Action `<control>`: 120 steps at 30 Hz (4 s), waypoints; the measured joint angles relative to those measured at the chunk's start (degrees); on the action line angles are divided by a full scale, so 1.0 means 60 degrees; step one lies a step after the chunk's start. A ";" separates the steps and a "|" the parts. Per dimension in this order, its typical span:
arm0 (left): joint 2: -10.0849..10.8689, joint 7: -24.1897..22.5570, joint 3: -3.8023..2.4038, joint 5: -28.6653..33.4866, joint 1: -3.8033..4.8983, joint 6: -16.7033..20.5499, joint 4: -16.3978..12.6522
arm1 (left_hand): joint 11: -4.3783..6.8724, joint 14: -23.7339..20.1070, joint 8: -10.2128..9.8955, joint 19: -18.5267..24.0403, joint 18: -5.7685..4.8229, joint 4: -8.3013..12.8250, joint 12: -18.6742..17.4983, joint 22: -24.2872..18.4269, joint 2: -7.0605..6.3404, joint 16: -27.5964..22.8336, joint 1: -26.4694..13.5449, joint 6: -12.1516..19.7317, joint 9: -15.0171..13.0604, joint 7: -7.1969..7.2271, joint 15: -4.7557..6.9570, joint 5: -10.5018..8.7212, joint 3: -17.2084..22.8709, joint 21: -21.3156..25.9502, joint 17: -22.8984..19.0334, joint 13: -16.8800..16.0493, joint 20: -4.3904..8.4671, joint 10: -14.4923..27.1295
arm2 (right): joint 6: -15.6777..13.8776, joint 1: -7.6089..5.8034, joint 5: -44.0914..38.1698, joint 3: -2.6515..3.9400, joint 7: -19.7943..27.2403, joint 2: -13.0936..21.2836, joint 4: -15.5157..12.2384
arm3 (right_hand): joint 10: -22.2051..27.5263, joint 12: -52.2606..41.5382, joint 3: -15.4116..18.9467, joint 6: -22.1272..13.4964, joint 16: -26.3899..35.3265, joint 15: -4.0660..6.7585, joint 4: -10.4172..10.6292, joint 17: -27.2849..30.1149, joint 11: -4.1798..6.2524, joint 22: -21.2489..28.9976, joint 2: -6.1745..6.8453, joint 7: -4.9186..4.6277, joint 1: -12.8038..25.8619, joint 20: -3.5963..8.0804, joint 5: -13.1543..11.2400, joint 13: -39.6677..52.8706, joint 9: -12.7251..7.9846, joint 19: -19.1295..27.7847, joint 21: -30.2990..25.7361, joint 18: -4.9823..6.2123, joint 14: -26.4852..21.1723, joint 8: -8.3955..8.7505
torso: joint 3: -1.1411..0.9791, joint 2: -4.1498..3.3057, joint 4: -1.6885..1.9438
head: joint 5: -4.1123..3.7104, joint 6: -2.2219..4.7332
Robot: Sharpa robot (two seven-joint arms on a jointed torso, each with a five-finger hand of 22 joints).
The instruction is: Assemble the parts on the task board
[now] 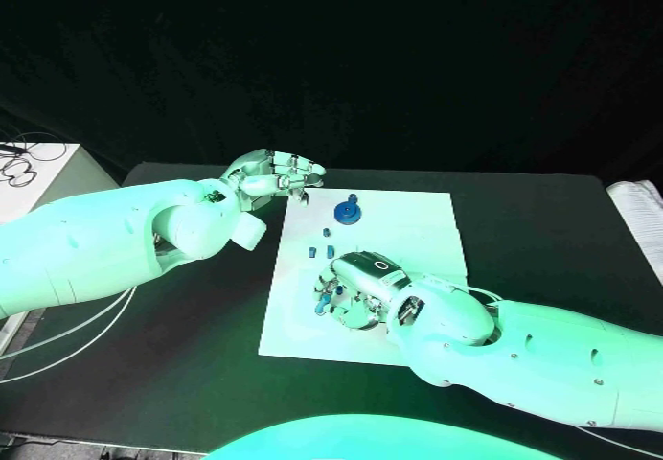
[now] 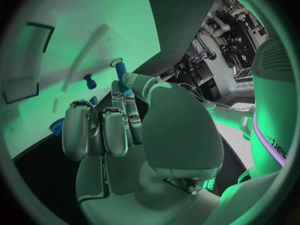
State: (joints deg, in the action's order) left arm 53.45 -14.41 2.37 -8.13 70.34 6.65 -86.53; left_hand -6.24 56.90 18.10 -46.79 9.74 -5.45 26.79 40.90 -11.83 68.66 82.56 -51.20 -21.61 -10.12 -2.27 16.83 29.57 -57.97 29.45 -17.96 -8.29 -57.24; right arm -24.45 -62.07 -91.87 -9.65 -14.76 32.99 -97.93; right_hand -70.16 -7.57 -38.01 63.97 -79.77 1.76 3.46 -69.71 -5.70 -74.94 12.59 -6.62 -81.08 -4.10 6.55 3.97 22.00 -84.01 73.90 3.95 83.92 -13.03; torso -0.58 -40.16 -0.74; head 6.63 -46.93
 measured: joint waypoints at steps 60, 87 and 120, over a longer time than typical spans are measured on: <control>0.0021 0.0078 0.0000 0.0000 0.0001 -0.0052 0.0001 | 0.0000 0.0000 0.0056 0.0000 0.0000 0.0000 0.0052 -0.0020 0.0000 -0.0038 0.0000 0.0000 -0.0005 0.0000 0.0000 0.0000 0.0000 0.0044 0.0000 0.0013 0.0000 0.0000 | -0.0108 0.0155 -0.0599 -0.0104 0.0116 0.0044 0.0163 | 0.3279 -0.0391 0.3933 -0.1962 0.1368 -0.0699 0.0564 0.2914 -0.0292 0.1019 -0.0007 -0.0010 -0.0406 -0.0582 -0.0075 0.0030 -0.0409 0.0992 -0.4856 0.0528 -0.1180 0.1330 | -0.0005 0.0011 -0.0005 | -0.0024 0.0016; 0.0248 0.0091 0.0004 0.0000 -0.0074 -0.0081 -0.0192 | 0.0000 0.0000 0.0056 0.0000 -0.0001 0.0000 0.0052 -0.0019 0.0000 -0.0037 0.0000 0.0000 -0.0012 0.0000 0.0000 0.0000 0.0000 0.0044 0.0000 0.0012 0.0000 0.0000 | -0.0200 -0.1191 0.4718 0.0046 0.0164 0.4462 -0.1642 | -0.2021 -1.2318 0.6123 -0.0970 -0.1180 0.0222 0.2185 -0.0876 0.0801 -0.0002 -0.0826 0.0199 0.0832 0.0275 -0.0037 1.1696 0.0240 -0.0002 0.1299 -0.0238 0.0017 -0.0750 | 0.0018 0.0085 -0.0114 | -0.0632 0.0257; 0.0322 0.0089 0.0007 0.0000 -0.0139 -0.0091 -0.0359 | -0.0035 0.0000 0.0056 0.0000 -0.0001 -0.0027 0.0109 -0.0028 0.0000 -0.0036 0.0000 0.0000 -0.0008 0.0000 0.0000 0.0000 -0.0027 0.0044 0.0000 0.0019 0.0000 0.0034 | 0.0448 -0.0322 0.3791 -0.0020 -0.3027 0.3772 -0.1336 | -0.2241 -1.2682 0.7628 -0.1128 -0.1536 0.0222 0.2231 -0.0874 0.0818 0.0002 -0.1066 0.0263 0.2278 0.0274 -0.0037 1.1829 0.0552 -0.0001 0.2366 -0.0449 0.0017 -0.1337 | 0.0036 0.0062 -0.0103 | -0.0777 0.0213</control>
State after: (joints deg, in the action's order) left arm 55.38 -13.88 2.41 -8.13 69.50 6.10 -88.68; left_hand -6.45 56.90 18.43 -46.79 9.73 -5.61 27.44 40.74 -11.83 68.44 82.56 -51.20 -21.66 -10.13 -2.27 16.83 29.41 -57.70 29.44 -17.85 -8.29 -57.03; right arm -21.76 -64.00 -69.13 -9.77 -32.93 55.62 -105.94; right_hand -83.60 -83.66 7.75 57.20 -88.98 3.09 16.84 -74.96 -0.79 -74.93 6.19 -5.04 -67.41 -2.46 6.32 74.94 25.31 -84.01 88.10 1.26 84.02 -21.05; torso -0.37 -39.79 -1.36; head 1.97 -45.65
